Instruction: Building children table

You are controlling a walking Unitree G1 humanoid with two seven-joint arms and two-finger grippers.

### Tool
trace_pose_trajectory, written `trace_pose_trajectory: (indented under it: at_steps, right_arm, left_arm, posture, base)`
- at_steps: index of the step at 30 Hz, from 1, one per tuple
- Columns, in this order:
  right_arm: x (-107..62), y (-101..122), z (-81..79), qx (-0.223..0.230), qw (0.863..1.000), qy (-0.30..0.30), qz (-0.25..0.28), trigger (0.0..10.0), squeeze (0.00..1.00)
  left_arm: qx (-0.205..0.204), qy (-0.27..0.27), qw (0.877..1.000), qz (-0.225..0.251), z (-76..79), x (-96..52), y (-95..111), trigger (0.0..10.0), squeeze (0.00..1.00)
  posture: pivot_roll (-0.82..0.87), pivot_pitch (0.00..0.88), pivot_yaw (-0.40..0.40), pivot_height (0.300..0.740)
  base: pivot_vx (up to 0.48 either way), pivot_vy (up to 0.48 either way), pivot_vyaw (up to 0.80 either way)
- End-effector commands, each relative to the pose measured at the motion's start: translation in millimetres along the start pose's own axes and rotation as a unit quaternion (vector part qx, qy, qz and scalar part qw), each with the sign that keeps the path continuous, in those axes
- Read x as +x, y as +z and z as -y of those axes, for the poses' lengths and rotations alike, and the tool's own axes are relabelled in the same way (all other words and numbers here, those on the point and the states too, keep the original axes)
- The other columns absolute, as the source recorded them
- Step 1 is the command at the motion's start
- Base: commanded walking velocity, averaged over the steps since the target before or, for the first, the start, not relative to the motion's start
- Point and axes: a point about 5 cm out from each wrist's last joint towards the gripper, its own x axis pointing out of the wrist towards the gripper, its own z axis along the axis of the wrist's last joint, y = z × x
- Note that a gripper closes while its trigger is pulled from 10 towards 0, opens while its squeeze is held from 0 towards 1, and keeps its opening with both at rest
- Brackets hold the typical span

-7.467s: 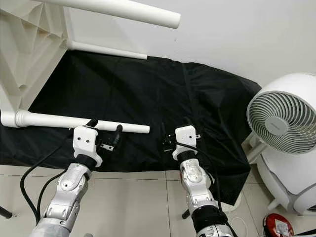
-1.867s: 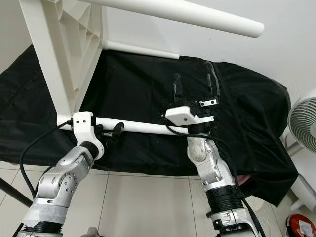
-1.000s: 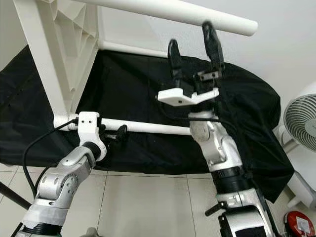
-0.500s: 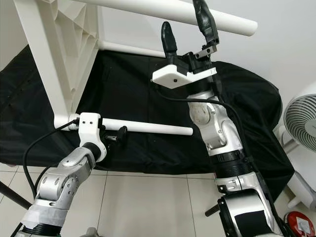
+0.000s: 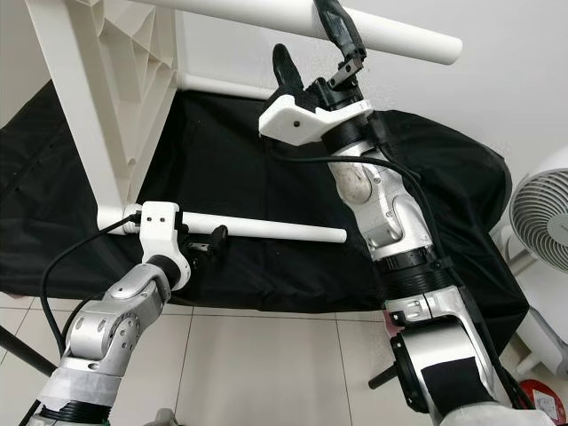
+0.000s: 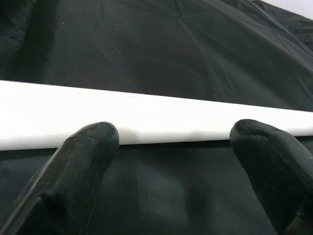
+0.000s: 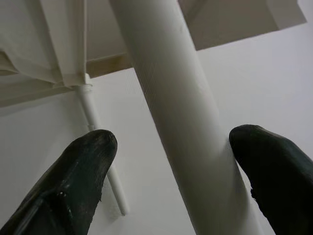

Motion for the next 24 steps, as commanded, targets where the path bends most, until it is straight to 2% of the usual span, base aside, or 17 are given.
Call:
trace_pose_trajectory:
  at_steps: [1, 8, 20, 21, 22, 23, 24]
  right_arm:
    - [5.0, -2, 4.2, -0.009, 1.0, 0.016, 0.002, 10.0, 0.0]
    - [16.9, 0, 13.9, -0.024, 0.999, 0.041, 0.007, 10.0, 0.0]
    - [30.1, 2, 20.0, -0.048, 0.996, 0.071, -0.002, 10.0, 0.0]
    - [30.8, 2, 19.7, -0.051, 0.996, 0.076, -0.004, 6.2, 0.0]
    - [31.1, 2, 19.9, -0.053, 0.995, 0.081, -0.005, 6.2, 0.0]
    - [31.3, 1, 19.6, -0.053, 0.995, 0.086, -0.007, 4.2, 0.0]
    - [31.3, 1, 19.6, -0.053, 0.995, 0.086, -0.007, 4.2, 0.0]
  left_arm:
    - [0.003, -0.02, 1.0, -0.001, 3.4, 2.5, 1, 10.0, 0.0]
    - [0.004, -0.021, 1.0, -0.002, 3.8, 3.1, 1, 10.0, 0.0]
    - [0.003, -0.024, 1.0, -0.004, 5.3, 3.5, 1, 10.0, 0.0]
    - [0.003, -0.024, 1.0, -0.004, 5.8, 3.7, 1, 10.0, 0.0]
    - [0.003, -0.025, 1.0, -0.005, 6.4, 3.8, 1, 10.0, 0.0]
    - [0.003, -0.025, 1.0, -0.005, 6.8, 3.8, 1, 10.0, 0.0]
    - [0.003, -0.025, 1.0, -0.005, 6.8, 3.8, 1, 10.0, 0.0]
  posture:
    - [-0.01, 0.0, -0.069, 0.74]
    - [-0.02, 0.0, -0.06, 0.74]
    - [-0.03, 0.0, -0.057, 0.74]
    - [-0.03, 0.0, -0.057, 0.74]
    - [-0.03, 0.0, -0.059, 0.74]
    - [-0.03, 0.0, -0.059, 0.74]
    - [-0.03, 0.0, -0.059, 0.74]
  base:
    - [0.0, 0.0, 0.0]
    - [0.0, 0.0, 0.0]
    - [0.0, 0.0, 0.0]
    - [0.0, 0.0, 0.0]
    - [0.0, 0.0, 0.0]
    - [0.0, 0.0, 0.0]
    - [0.0, 0.0, 0.0]
